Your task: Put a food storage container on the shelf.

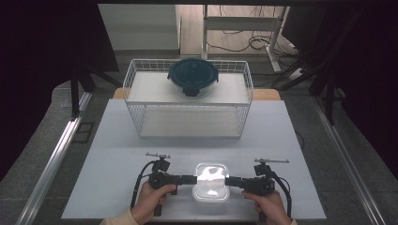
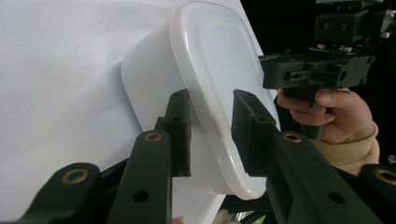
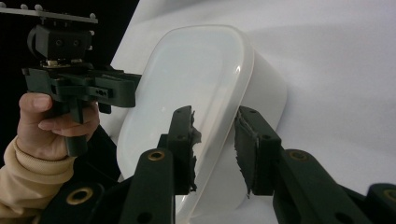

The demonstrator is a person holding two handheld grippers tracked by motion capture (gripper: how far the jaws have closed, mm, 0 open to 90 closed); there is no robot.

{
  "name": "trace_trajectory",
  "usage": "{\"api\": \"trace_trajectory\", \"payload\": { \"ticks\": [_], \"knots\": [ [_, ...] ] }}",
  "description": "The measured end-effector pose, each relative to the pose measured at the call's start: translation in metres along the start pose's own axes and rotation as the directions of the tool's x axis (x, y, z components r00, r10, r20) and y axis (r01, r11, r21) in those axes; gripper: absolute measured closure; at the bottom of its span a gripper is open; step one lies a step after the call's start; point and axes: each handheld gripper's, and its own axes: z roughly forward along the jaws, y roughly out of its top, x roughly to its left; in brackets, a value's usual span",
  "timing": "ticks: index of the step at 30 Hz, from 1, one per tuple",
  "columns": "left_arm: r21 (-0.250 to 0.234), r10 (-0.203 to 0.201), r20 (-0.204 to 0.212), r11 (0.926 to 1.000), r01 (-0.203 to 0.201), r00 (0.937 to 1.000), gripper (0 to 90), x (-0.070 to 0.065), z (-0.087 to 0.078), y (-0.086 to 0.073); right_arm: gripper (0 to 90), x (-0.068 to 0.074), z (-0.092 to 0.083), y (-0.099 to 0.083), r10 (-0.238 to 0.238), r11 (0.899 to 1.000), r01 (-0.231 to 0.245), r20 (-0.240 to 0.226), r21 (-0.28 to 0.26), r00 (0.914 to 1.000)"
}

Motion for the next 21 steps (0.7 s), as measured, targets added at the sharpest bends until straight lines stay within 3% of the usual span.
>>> {"api": "trace_trajectory", "payload": {
  "ticks": [14, 21],
  "knots": [
    [-0.047, 0.027, -0.004, 0.9985, -0.027, 0.9996, 74.9, -0.008, -0.007, -0.003, 73.2, 0.01, -0.005, -0.002, -0.055, 0.997, 0.057, 0.025, -0.045, 0.9982],
    [-0.068, 0.035, -0.002, 0.9971, -0.035, 0.9994, 79.4, -0.009, -0.011, -0.003, 78.7, 0.01, -0.009, -0.001, -0.058, 0.995, 0.056, -0.018, -0.077, 0.9982]
  ]
}}
